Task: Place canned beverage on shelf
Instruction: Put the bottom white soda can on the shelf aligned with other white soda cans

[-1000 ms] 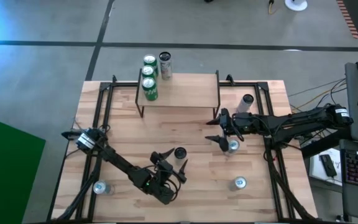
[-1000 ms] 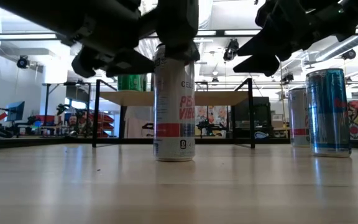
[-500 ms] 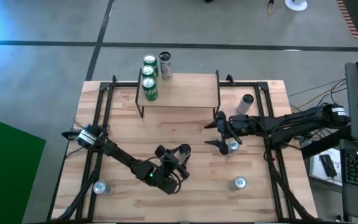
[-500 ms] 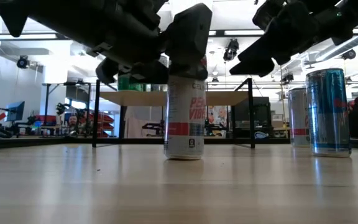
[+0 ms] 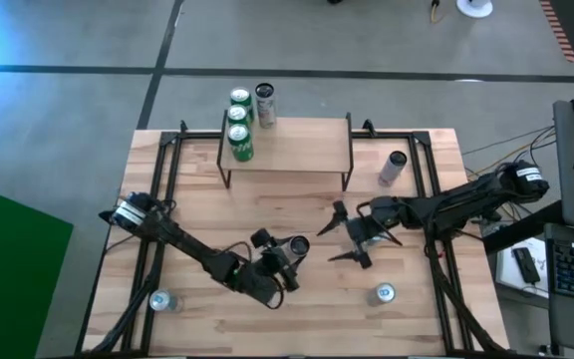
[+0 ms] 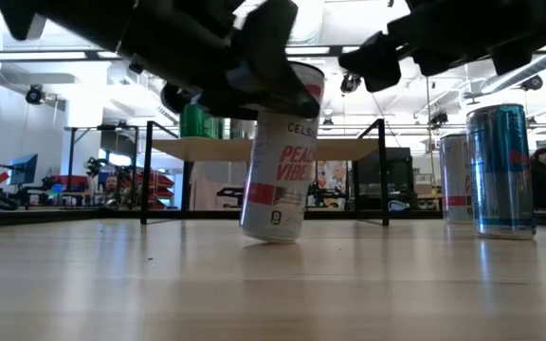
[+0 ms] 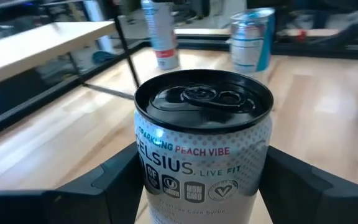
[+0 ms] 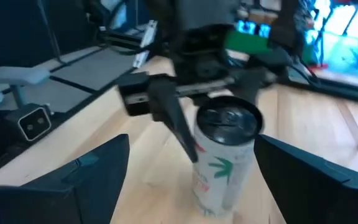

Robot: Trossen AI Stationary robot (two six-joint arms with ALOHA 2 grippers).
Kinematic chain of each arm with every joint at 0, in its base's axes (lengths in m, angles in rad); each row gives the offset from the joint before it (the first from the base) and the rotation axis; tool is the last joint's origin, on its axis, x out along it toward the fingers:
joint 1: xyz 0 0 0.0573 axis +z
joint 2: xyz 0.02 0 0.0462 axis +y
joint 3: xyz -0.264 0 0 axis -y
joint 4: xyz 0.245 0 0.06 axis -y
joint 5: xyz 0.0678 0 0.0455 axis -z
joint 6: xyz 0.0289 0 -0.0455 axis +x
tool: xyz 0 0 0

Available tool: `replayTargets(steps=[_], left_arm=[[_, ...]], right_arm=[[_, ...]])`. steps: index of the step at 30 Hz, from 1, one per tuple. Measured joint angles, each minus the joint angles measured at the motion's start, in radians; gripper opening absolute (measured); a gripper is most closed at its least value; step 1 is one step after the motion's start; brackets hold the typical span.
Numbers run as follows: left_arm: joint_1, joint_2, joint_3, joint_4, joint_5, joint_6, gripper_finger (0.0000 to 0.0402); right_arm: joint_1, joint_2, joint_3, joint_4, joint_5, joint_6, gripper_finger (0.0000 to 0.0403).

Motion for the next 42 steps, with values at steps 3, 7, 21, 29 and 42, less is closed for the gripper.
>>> replayTargets(steps=[3,7,21,29,42], left_arm=[[0.002,-0.040,-0.101,0.206,0.116,0.103,0.0250],[0.018,-0.074,-0.246,0.481,0.307,0.181,0.0250],[0.059,-0.080,-0.384,0.707,0.576,0.301,0.0251],[0.060,-0.080,-0.403,0.717,0.583,0.284,0.0254],[0.063,-0.079,-0.397,0.711,0.582,0.267,0.0256]], right_arm=[[0.003,0.063,0.009,0.080,0.002,-0.009,0.0350],[0.003,0.159,0.048,0.148,0.002,0.001,0.0368],[0.011,0.486,0.299,0.167,-0.066,0.076,0.0371],[0.010,0.496,0.320,0.155,-0.123,0.095,0.0360],[0.027,0.471,0.309,0.147,-0.078,0.029,0.0339]])
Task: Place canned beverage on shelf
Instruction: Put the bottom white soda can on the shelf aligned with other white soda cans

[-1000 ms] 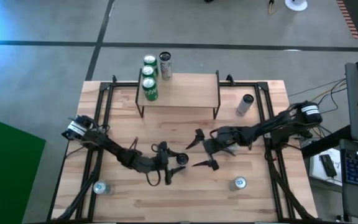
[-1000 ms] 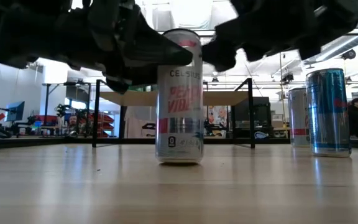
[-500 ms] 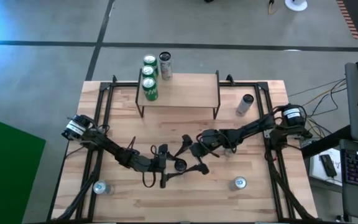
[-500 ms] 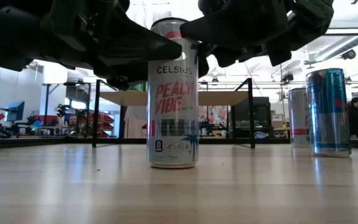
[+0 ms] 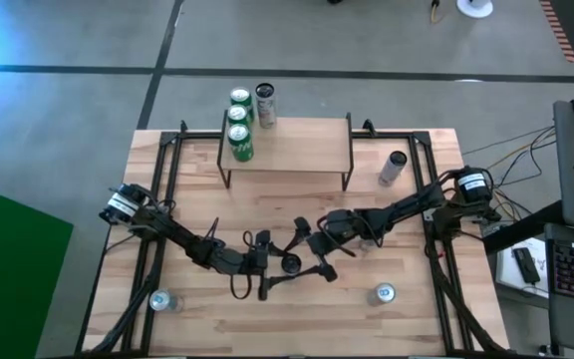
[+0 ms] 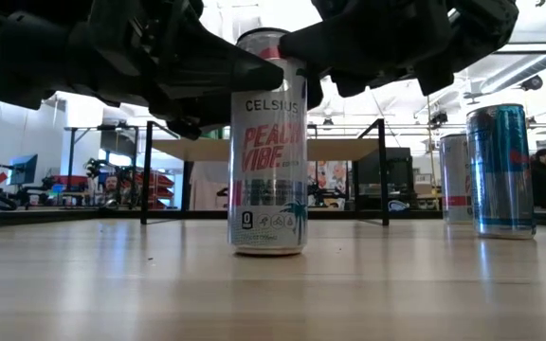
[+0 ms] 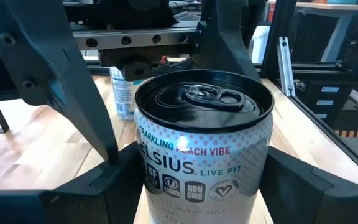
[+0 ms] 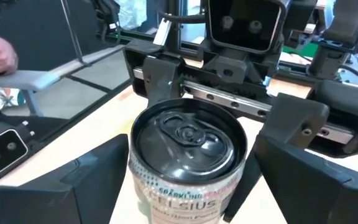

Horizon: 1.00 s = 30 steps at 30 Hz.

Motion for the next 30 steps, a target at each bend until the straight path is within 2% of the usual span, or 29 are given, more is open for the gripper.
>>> replayTargets(steps=[6,11,17,30], left_arm=[[-0.001,0.000,-0.001,-0.004,-0.002,-0.001,0.0256],[-0.001,0.000,-0.003,-0.005,-0.008,-0.004,0.0256],[-0.001,0.000,-0.002,-0.010,-0.010,0.002,0.0256],[0.000,0.000,0.000,-0.006,-0.014,-0.002,0.0257]], right_arm=[[0.023,0.000,-0.001,0.007,0.039,-0.026,0.0343],[0.043,-0.003,-0.002,0.023,0.189,-0.094,0.0335],[0.051,-0.003,-0.002,0.039,0.108,-0.060,0.0329],[0.049,0.002,-0.002,0.000,0.101,-0.039,0.0326]])
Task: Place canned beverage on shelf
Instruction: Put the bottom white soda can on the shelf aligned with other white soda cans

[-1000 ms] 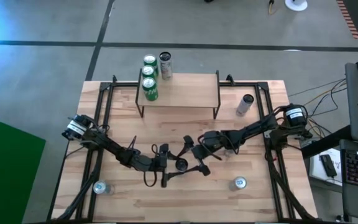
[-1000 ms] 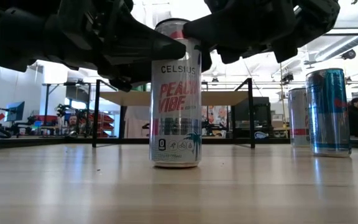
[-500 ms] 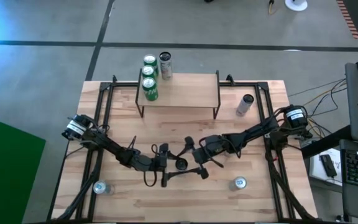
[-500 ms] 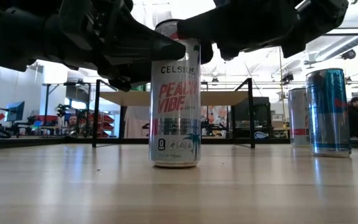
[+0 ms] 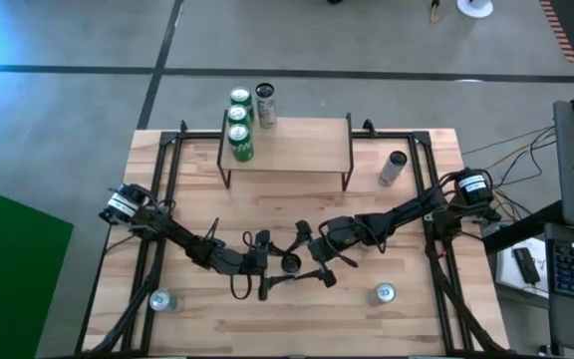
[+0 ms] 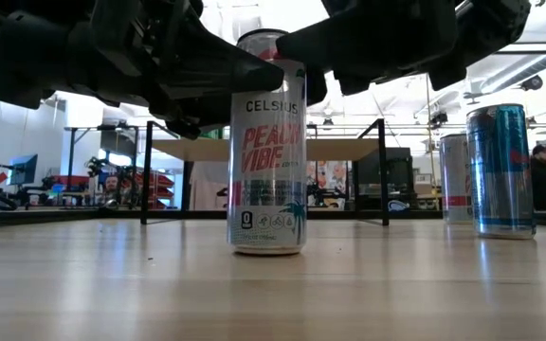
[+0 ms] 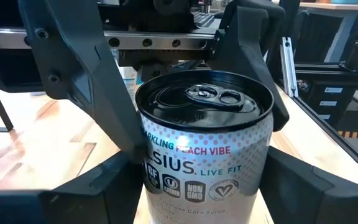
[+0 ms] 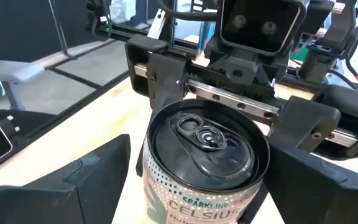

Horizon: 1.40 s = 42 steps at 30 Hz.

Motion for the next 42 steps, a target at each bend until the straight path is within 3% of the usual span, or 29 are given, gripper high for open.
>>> replayTargets(steps=[5,14,22,29,36,42], left_arm=[[0.000,0.000,0.000,0.003,-0.002,-0.007,0.0272],[0.006,0.017,-0.006,-0.056,0.001,-0.069,0.0323],[0.011,0.017,-0.021,-0.042,-0.033,-0.081,0.0338],[-0.014,-0.128,-0.134,-0.064,-0.173,-0.085,0.0338],[-0.037,-0.289,-0.286,-0.068,-0.356,-0.177,0.0339],[-0.034,-0.283,-0.311,-0.064,-0.373,-0.187,0.0339]], right_arm=[[0.000,0.000,0.002,0.000,0.000,0.002,0.0319],[0.000,0.000,0.003,0.005,0.014,-0.017,0.0247],[0.000,-0.013,0.003,-0.007,0.061,0.022,0.0250],[-0.022,-0.124,0.003,-0.128,0.133,0.000,0.0251],[-0.146,-0.305,0.018,-0.153,0.149,-0.034,0.0253],[-0.327,-0.346,0.194,-0.391,0.148,-0.018,0.0253]])
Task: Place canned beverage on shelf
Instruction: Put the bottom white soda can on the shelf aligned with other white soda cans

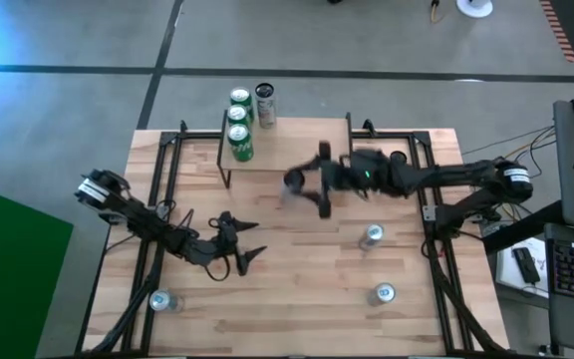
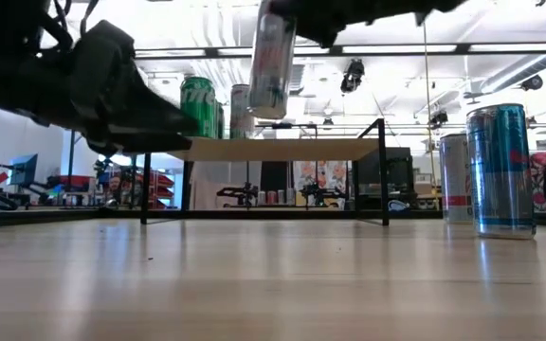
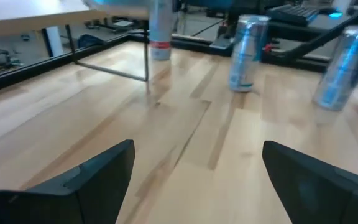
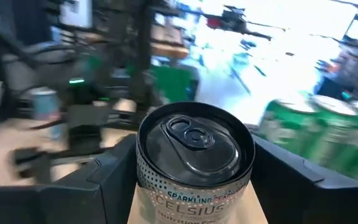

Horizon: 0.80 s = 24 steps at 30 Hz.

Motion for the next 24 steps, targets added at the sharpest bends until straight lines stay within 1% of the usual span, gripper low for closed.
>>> replayTargets(steps=[3,6,9,11,15,19,24], left_arm=[[0.003,0.029,0.012,-0.003,-0.048,0.000,0.0339],[0.004,0.060,0.024,-0.004,-0.051,0.000,0.0339],[0.005,0.088,0.034,-0.003,-0.048,0.000,0.0339],[0.005,0.106,0.040,-0.002,-0.047,-0.001,0.0339],[0.004,0.118,0.035,-0.002,-0.047,-0.016,0.0339],[0.006,0.115,0.026,-0.004,-0.049,-0.020,0.0339],[0.029,0.107,0.025,-0.002,-0.052,0.016,0.0339]], right_arm=[[-0.060,0.055,0.127,-0.118,-0.012,-0.014,0.0254],[-0.114,0.130,0.264,-0.229,-0.060,-0.061,0.0254],[-0.192,0.217,0.389,-0.283,-0.176,-0.070,0.0254],[-0.259,0.273,0.461,-0.289,-0.265,-0.035,0.0254],[-0.369,0.376,0.575,-0.302,-0.359,0.023,0.0254],[-0.422,0.462,0.666,-0.344,-0.399,0.026,0.0254],[-0.431,0.552,0.772,-0.411,-0.450,-0.012,0.0254]])
